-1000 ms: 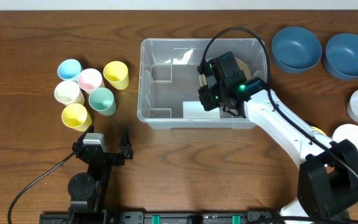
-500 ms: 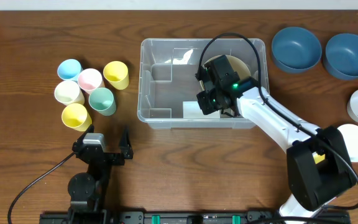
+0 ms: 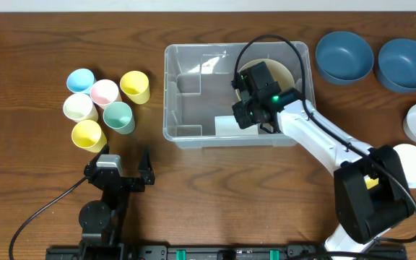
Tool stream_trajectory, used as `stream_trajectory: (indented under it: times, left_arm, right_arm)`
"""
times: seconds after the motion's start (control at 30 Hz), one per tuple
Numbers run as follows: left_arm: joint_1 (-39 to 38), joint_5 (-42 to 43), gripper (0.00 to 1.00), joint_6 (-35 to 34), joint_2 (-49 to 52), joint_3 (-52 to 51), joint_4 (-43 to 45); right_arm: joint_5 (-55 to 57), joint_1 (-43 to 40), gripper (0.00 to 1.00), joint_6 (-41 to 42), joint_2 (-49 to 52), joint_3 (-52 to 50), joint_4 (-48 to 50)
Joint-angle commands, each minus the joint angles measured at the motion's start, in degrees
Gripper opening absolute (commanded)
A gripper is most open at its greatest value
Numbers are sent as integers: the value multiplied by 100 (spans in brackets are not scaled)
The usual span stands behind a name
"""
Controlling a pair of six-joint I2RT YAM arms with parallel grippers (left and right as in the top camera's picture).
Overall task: Pack container
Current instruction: 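Lower the cream bowl into the bin's right side and release it, then move the right gripper to the blue-grey bowl at the back right and grasp it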
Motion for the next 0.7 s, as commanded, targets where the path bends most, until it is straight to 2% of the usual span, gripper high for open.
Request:
stream_trajectory:
  times: [0.0,0.2,0.43,0.57,0.67]
  left_arm:
    - [-13,42,98,98,-33,-94,-205]
    - [-13,42,98,96,-33,-94,-205]
    - [-13,42,98,98,-33,-94,-205]
    - [-13,42,98,98,-33,-94,-205]
    - [-13,42,98,96,-33,-94,-205]
  right_arm:
    - [160,-94,22,-188,39,50,109]
    - [-424,15,22,-354,-31,337,144]
    - [-914,186,22,-367,-269,1462,-426]
    - [-326,4,27,79,-398,2221,-850]
    - [638,-332,27,535,-435,2706,-1272]
